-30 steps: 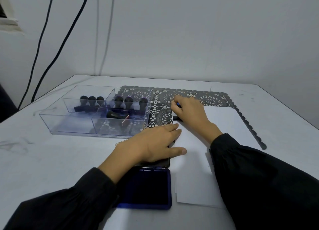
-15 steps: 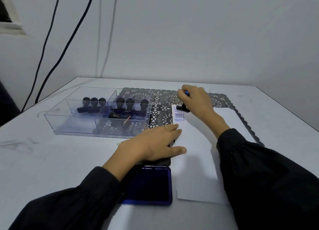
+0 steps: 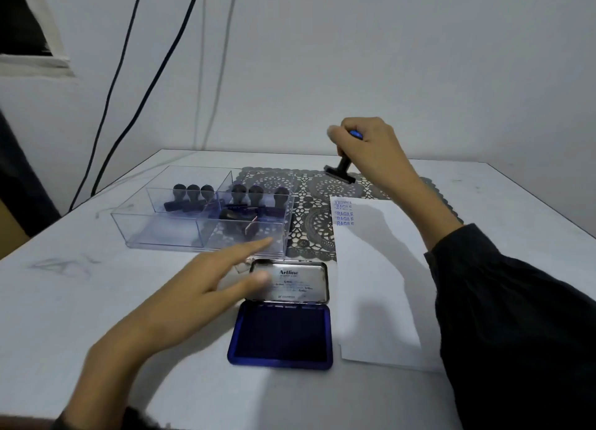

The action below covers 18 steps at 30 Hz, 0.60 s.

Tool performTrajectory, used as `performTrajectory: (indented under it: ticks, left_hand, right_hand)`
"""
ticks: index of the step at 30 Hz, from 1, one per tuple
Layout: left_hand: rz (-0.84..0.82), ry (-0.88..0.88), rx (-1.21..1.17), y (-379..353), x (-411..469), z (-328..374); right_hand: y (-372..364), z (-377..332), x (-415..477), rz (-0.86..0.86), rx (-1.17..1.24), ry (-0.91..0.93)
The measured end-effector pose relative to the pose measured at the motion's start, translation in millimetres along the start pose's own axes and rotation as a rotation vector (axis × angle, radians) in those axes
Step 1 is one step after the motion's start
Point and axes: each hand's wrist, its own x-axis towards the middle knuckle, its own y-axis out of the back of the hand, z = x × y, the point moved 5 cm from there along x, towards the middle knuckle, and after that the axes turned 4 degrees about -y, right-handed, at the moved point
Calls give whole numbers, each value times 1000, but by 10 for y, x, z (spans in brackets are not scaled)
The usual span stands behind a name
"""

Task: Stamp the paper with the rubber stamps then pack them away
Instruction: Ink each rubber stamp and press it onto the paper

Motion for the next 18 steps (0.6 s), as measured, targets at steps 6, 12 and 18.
performTrajectory:
  ticks: [6, 12, 18]
  left_hand:
    - [75, 159, -28, 20, -363, -413]
    - [1, 189, 144, -27, -417, -564]
    - [-6, 188, 182, -36, -414, -583]
  right_hand:
    - [-319, -435, -903, -406, -68, 103]
    - [-707, -411, -1461, -553, -275, 122]
    - [-854, -424, -1517, -480, -306, 230]
